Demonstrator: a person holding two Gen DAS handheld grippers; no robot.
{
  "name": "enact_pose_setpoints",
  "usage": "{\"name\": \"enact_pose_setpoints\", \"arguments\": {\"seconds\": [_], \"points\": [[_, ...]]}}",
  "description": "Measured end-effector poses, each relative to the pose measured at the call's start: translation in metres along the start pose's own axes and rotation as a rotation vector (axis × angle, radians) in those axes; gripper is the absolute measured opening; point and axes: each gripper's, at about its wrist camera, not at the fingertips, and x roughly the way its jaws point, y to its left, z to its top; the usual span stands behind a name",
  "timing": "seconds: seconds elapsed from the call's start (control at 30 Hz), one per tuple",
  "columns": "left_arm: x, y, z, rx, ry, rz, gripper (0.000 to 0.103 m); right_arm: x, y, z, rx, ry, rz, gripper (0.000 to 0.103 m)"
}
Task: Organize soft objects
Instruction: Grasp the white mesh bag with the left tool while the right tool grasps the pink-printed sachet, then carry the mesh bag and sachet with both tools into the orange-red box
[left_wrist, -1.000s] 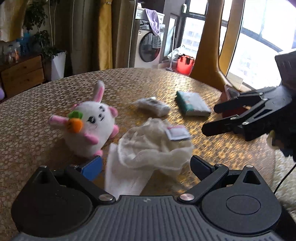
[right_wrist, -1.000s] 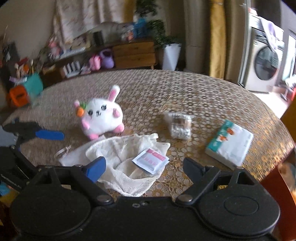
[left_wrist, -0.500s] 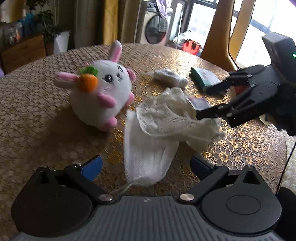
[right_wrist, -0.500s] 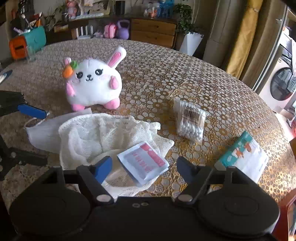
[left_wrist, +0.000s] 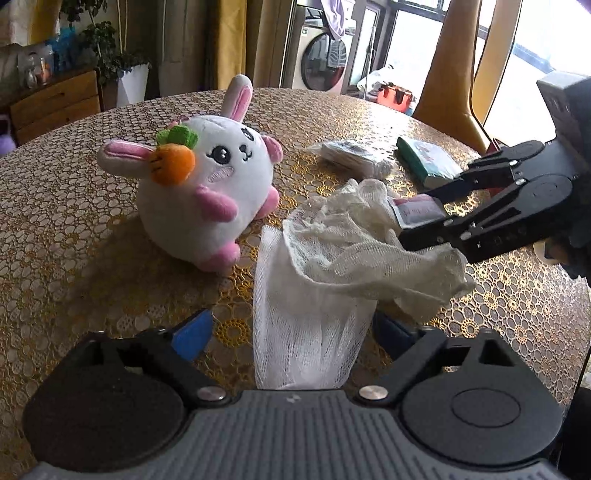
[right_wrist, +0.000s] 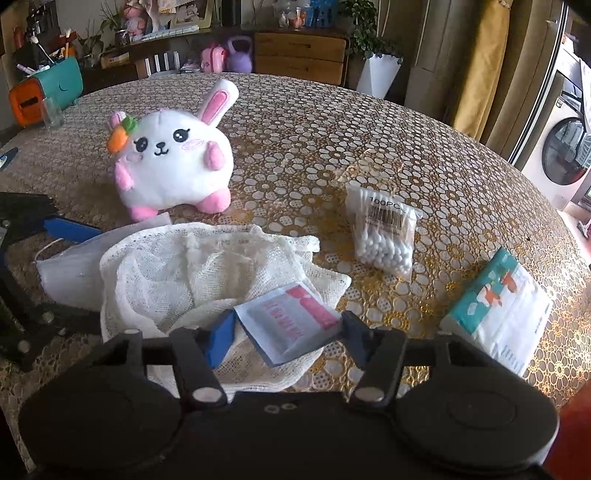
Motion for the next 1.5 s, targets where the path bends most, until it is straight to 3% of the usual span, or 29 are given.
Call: {"name": "enact_pose_setpoints", "arguments": {"seconds": [0.23, 0.43, 0.63, 0.97, 1.23, 1.5], "points": [[-0.002, -0.007, 0.001, 0.033, -0.008, 0.001, 0.041, -0.010, 0.005, -0.005, 0.012, -0.023, -0.001, 0.059], [-0.010, -0.005, 0.003, -0.001, -0.027, -0.003, 0.026, -0.029, 0.005, -0.010, 0.061, -0.066, -0.004, 0.056], [-0.032, 0.000, 0.002, -0.036, -0.048, 0.024, 0.019, -0.052, 0.009, -0.021, 0.125, -0.107, -0.004, 0.055], [-0.086, -0.012, 0.007, -0.059, -0.108, 0.026, 0.019, -0.109, 0.024, -0.037, 0.204, -0.194, 0.000, 0.055], [-0.120, -0.044, 0.020, -0.021, -0.156, -0.017, 0.019, -0.160, 0.032, -0.052, 0.237, -0.261, -0.028, 0.055], [-0.129, -0.093, 0.045, 0.028, -0.172, -0.090, 0.019, -0.197, 0.023, -0.075, 0.292, -0.287, -0.087, 0.055]]}}
